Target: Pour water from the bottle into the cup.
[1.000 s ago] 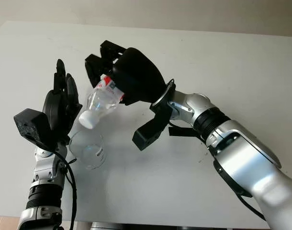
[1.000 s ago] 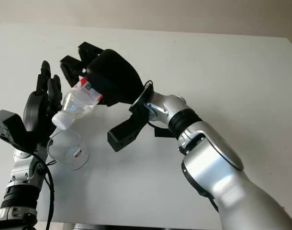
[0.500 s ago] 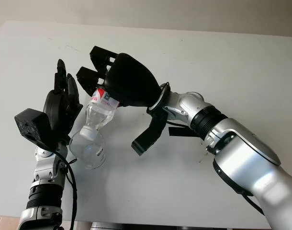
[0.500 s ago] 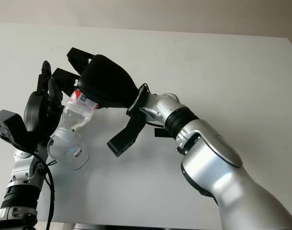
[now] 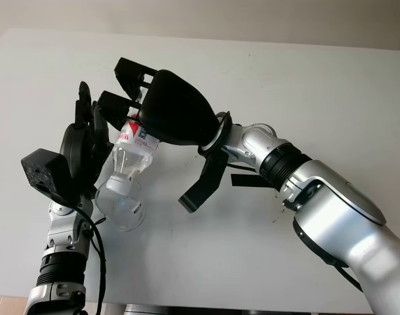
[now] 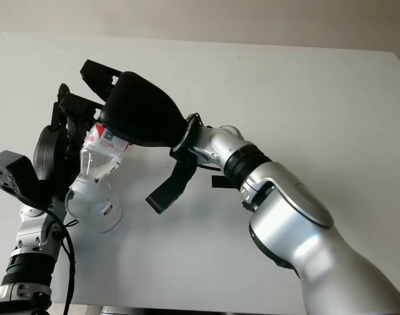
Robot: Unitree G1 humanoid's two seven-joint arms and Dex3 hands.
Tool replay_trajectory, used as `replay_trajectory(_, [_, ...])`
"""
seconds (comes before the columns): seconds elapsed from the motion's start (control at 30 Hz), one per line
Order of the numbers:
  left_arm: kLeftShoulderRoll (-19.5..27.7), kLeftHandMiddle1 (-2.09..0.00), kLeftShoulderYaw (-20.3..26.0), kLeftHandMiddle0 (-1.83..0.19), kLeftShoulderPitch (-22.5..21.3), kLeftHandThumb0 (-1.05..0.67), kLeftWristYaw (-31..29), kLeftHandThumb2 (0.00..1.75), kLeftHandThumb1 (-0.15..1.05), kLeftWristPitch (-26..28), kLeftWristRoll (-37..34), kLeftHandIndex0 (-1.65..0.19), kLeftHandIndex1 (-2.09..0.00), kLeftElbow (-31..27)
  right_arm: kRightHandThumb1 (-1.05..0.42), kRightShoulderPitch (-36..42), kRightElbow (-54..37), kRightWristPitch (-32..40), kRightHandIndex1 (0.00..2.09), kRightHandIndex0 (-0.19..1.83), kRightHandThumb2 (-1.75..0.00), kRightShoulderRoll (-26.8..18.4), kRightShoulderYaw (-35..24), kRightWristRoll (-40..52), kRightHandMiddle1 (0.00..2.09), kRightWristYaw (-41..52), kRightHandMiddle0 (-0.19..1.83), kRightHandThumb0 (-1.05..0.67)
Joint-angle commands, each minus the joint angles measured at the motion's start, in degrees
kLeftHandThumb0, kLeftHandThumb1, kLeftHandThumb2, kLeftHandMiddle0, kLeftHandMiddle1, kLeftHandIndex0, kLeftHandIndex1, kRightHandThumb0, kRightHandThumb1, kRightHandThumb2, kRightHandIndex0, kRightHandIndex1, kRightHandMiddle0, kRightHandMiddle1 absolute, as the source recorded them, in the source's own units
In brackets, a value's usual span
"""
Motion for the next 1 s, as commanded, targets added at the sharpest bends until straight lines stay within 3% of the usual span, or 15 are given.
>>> replay_trajectory(0.0, [-0.3, 0.0, -0.1, 0.19, -0.8, -0.75, 0.1, 0.7, 1.05, -0.5, 0.2, 0.19, 0.0, -0.2, -1.05, -1.9, -1.7, 1.5, 2.09, 1.28, -0.26, -0.4, 0.7, -1.1, 2.09, -1.6, 0.84, -0.37])
replay_trajectory(0.57, [-0.3, 0.0, -0.3, 0.19, -0.6, -0.75, 0.3, 0.72, 1.05, -0.2, 0.3, 0.19, 0.0, -0.6, -1.05, -1.8, -3.3, 6.3, 2.09, 1.28, -0.26, -1.3, 2.8, -4.0, 2.09, -3.1, 0.82, -0.35])
replay_trajectory(0.7, [-0.2, 0.0, -0.4, 0.19, -0.5, -0.75, 0.3, 0.73, 1.05, 0.1, 0.5, 0.19, 0.0, -0.8, -1.05, -0.7, -2.7, 3.3, 2.09, 1.28, -0.25, -0.9, 0.5, 0.2, 2.09, -1.6, 0.77, -0.35])
replay_trajectory(0.9, [-0.2, 0.0, -0.4, 0.19, -0.4, -0.73, 0.3, 0.74, 1.05, 0.4, 0.4, 0.19, 0.0, -1.0, -1.04, 2.4, -0.2, -5.8, 2.09, 1.28, -0.24, -0.1, -7.7, 14.9, 2.09, 7.7, 0.95, -0.28])
replay_trajectory(0.93, [-0.2, 0.0, -0.4, 0.19, -0.4, -0.73, 0.2, 0.74, 1.05, 0.4, 0.4, 0.19, 0.0, -1.1, -0.95, 3.4, -0.1, -7.1, 2.09, 1.3, -0.41, -0.1, -9.5, 18.1, 2.09, 10.5, 0.98, -0.24])
replay_trajectory(0.97, [-0.2, 0.0, -0.4, 0.19, -0.3, -0.73, 0.3, 0.74, 1.05, 0.4, 0.3, 0.19, 0.0, -1.2, -0.78, 4.3, -0.2, -8.0, 2.09, 1.34, -0.75, 0.0, -11.2, 20.9, 2.09, 13.3, 1.02, -0.19])
